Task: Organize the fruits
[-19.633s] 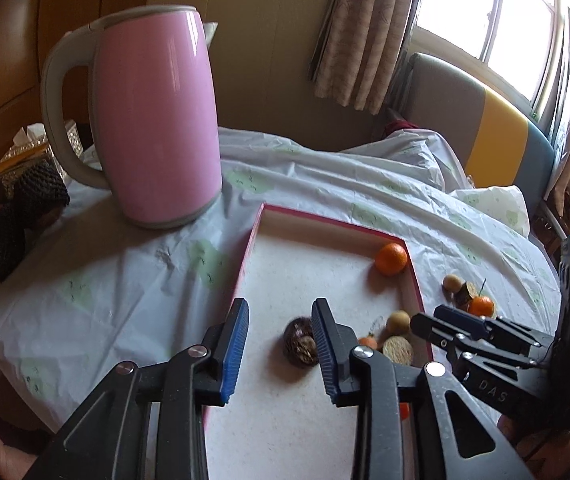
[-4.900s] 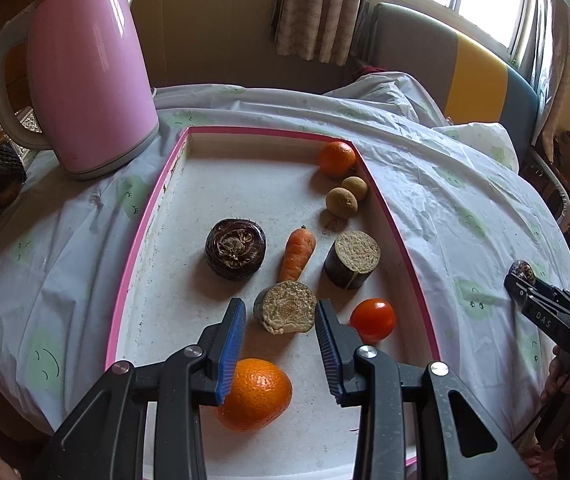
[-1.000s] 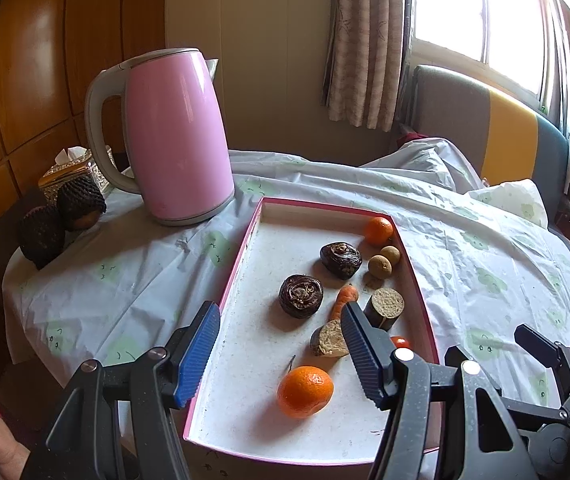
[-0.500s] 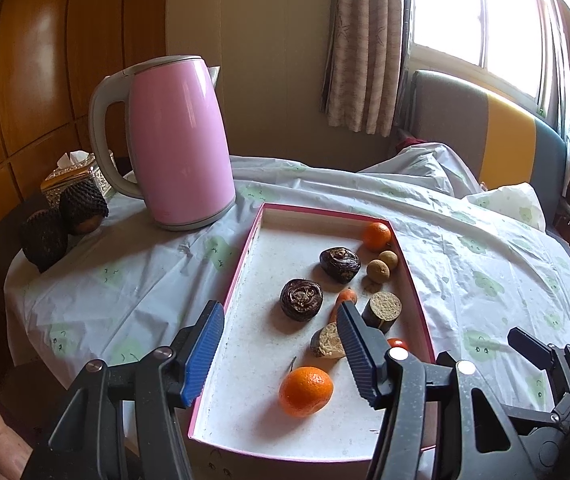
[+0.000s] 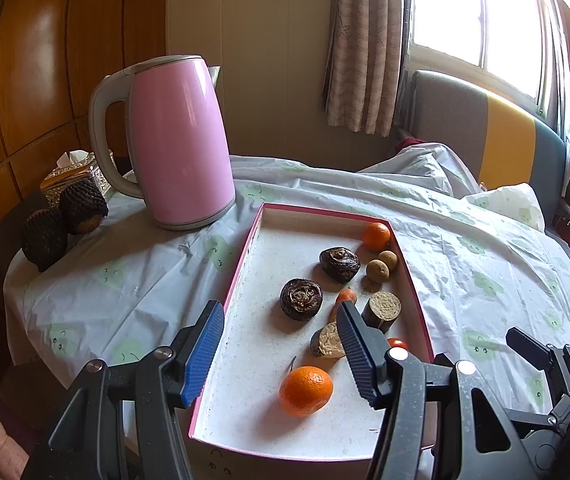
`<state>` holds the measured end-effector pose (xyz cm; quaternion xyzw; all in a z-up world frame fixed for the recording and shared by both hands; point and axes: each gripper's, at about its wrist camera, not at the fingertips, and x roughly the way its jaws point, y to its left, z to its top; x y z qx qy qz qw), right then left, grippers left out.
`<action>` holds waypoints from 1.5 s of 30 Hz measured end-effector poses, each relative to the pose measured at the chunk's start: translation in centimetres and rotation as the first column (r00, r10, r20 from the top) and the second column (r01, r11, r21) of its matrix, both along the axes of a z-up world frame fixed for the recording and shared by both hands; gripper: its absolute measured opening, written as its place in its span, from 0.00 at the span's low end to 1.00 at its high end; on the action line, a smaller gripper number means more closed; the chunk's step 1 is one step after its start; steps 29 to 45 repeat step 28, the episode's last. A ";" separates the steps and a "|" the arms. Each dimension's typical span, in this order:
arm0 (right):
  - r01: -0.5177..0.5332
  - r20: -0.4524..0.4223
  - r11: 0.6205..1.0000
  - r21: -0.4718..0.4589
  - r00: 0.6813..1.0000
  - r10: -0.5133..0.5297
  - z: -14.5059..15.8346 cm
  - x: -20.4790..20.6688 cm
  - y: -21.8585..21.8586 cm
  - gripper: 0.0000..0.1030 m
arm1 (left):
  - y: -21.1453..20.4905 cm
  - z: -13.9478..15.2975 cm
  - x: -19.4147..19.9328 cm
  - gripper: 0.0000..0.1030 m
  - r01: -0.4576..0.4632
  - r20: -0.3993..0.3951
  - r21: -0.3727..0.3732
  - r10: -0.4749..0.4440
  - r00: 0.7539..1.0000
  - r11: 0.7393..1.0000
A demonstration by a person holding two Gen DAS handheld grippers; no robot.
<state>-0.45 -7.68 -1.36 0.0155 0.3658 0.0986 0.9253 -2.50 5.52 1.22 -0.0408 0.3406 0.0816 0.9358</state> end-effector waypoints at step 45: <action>-0.010 -0.007 1.000 -0.014 1.000 0.010 -0.6 0.1 -0.1 0.89 | 0.0 0.3 0.2 0.46 0.019 0.015 0.000 -0.019 1.000 1.000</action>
